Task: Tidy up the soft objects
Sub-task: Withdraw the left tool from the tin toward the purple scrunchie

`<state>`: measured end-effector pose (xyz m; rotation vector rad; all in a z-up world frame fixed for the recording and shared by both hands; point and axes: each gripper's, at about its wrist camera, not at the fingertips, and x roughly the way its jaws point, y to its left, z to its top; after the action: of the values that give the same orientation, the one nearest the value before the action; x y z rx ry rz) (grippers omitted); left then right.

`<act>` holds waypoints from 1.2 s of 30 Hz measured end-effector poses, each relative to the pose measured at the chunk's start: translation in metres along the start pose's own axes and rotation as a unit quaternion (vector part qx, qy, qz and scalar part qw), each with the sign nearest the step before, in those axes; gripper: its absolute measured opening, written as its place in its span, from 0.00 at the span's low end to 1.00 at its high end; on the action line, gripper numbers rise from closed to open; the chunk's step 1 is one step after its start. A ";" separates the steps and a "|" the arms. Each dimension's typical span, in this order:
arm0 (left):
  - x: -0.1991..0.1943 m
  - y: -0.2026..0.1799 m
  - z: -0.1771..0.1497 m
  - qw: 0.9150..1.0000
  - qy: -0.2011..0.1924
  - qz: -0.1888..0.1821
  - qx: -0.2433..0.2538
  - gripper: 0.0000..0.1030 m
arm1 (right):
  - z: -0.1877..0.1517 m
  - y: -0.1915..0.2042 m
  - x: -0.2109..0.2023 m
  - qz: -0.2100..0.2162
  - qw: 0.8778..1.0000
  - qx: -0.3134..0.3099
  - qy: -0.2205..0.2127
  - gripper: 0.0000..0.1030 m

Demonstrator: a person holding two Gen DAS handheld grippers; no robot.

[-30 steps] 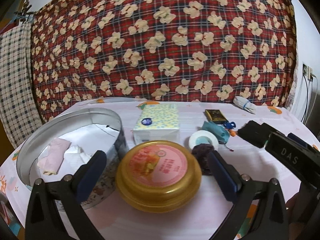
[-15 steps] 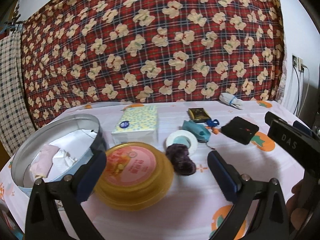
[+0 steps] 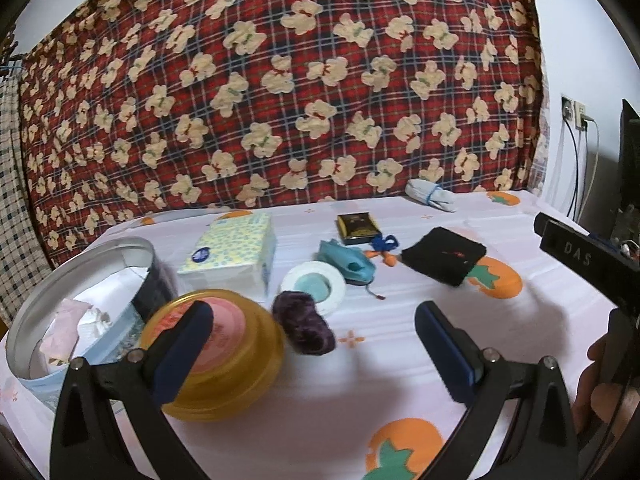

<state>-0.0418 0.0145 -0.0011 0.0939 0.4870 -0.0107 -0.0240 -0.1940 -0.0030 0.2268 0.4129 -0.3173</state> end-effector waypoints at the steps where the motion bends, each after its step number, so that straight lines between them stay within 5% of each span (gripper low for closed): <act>1: 0.000 -0.003 0.000 1.000 0.000 -0.002 0.002 0.99 | 0.001 -0.004 0.001 -0.002 1.000 0.003 0.000 0.78; 30: 0.012 -0.028 0.003 0.999 0.024 -0.033 0.015 0.99 | 0.009 -0.057 0.024 -0.003 0.998 0.060 0.036 0.78; 36: 0.018 -0.023 0.000 0.998 0.049 -0.038 0.000 0.99 | 0.012 -0.054 0.042 0.035 0.996 0.034 0.069 0.78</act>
<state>-0.0262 -0.0078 -0.0118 0.0764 0.5878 -0.0811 -0.0023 -0.2583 -0.0186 0.3294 0.5293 -0.2473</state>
